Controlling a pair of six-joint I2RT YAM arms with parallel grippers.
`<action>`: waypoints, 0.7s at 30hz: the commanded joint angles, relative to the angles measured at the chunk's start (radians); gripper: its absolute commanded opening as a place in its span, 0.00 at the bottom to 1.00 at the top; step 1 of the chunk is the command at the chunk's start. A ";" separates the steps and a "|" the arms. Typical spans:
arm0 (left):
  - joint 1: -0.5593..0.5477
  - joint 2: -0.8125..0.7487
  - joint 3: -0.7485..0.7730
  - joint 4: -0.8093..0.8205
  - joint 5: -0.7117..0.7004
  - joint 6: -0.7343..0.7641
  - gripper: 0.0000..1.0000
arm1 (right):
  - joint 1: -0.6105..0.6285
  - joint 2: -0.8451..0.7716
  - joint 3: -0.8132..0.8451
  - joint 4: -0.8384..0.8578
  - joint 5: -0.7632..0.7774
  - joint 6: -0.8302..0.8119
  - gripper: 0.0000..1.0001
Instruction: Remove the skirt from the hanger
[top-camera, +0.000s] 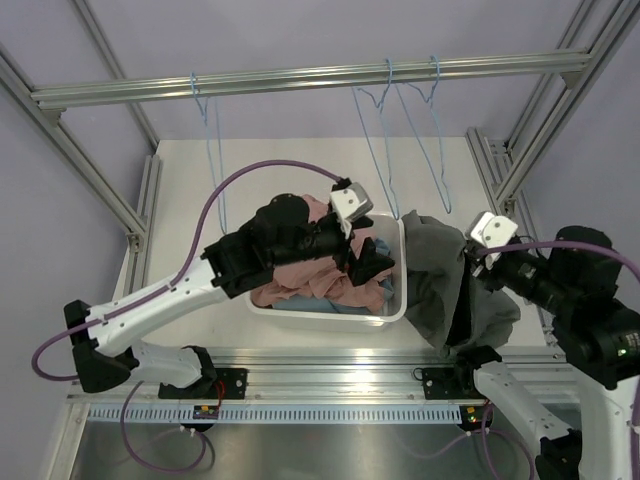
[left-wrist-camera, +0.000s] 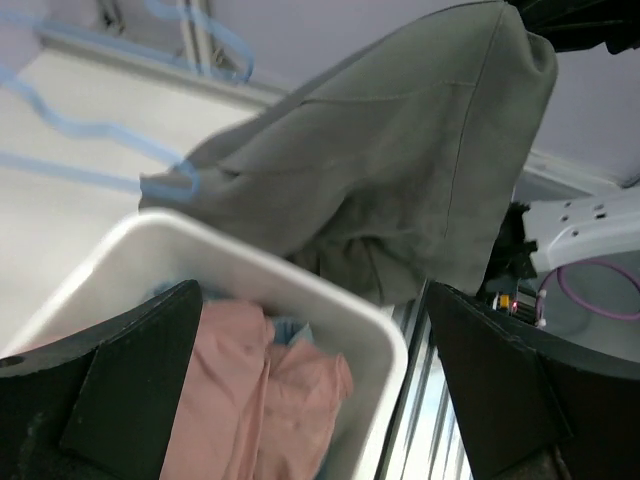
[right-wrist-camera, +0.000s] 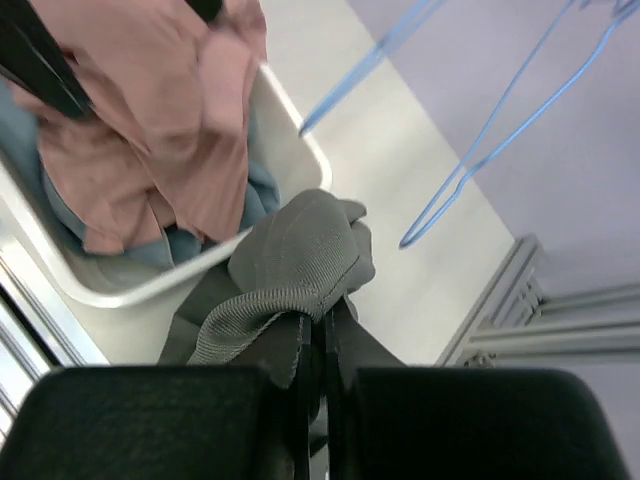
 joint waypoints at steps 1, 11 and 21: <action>-0.012 0.064 0.174 0.093 0.111 0.092 0.99 | -0.003 0.088 0.180 0.008 -0.162 0.111 0.00; -0.078 0.268 0.434 0.134 0.249 0.112 0.99 | -0.001 0.249 0.460 0.117 -0.417 0.310 0.00; -0.112 0.357 0.492 0.269 0.400 -0.047 0.86 | -0.001 0.445 0.749 0.305 -0.557 0.476 0.00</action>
